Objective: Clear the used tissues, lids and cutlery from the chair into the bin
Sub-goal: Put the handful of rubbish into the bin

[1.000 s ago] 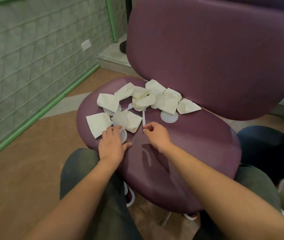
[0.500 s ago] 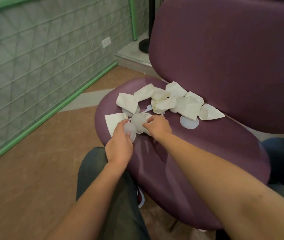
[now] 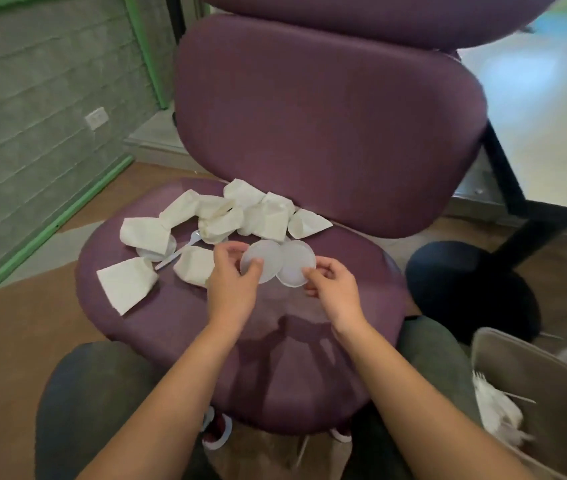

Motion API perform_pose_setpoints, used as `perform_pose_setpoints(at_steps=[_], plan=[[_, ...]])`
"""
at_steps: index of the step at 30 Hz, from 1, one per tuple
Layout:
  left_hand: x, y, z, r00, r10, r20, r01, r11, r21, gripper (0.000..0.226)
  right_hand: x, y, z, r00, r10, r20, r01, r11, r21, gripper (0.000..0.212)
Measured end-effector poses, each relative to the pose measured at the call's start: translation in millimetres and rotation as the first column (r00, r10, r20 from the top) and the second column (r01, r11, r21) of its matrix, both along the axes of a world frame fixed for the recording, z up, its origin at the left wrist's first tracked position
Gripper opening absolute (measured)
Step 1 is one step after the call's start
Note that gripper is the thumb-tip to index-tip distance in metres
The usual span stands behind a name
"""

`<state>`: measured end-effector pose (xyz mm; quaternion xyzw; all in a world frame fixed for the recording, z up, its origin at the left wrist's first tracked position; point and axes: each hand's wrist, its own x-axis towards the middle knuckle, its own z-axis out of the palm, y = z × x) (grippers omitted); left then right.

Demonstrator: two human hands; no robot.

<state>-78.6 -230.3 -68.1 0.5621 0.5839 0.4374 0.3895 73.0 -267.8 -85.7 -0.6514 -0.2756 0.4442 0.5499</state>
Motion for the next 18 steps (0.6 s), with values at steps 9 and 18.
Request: perform_pose_setpoints(at_steps=[9, 18], plan=[[148, -34, -3, 0.886, -0.462, 0.043, 0.464, 0.879, -0.106, 0.049, 123, -105, 16, 0.912, -0.396, 0.109, 0.393, 0.918, 0.043, 0.024], [259, -95, -12, 0.698, -0.713, 0.072, 0.71, 0.675, -0.201, 0.04, 204, -217, -14, 0.736, -0.627, 0.256, 0.665, 0.739, -0.102, 0.029]])
